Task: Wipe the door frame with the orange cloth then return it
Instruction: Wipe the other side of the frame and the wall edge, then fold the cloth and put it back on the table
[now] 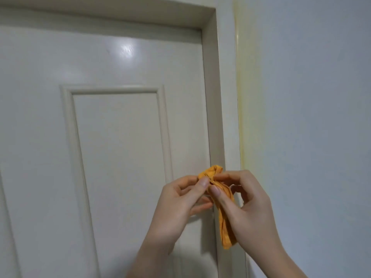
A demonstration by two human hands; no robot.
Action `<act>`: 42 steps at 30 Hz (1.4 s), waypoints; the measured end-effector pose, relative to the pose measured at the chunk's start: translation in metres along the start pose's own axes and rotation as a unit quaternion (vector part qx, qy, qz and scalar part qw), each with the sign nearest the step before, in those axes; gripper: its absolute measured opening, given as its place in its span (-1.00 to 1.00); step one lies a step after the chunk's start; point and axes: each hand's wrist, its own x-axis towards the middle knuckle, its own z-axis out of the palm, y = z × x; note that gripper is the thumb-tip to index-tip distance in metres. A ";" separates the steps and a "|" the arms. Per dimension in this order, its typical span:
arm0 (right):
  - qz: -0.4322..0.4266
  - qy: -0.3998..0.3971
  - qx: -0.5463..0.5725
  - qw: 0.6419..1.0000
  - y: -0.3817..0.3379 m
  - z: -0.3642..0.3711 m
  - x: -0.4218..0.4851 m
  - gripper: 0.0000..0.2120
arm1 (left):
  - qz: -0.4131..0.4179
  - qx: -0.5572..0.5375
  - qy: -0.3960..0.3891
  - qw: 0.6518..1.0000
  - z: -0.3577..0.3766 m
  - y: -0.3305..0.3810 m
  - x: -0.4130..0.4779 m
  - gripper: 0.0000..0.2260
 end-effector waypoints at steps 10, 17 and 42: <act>0.307 -0.019 0.120 0.944 0.016 -0.042 -0.054 -0.70 | -0.078 -0.014 -0.031 0.996 0.008 -0.069 -0.027 -0.78; 0.363 -0.079 0.113 0.922 0.017 -0.078 -0.063 -0.74 | -0.092 -0.008 -0.062 0.994 0.029 -0.088 -0.039 -0.74; 0.402 0.251 -0.004 0.881 -0.066 -0.095 -0.184 -0.84 | -0.109 0.034 -0.249 0.962 0.047 -0.138 -0.116 -0.86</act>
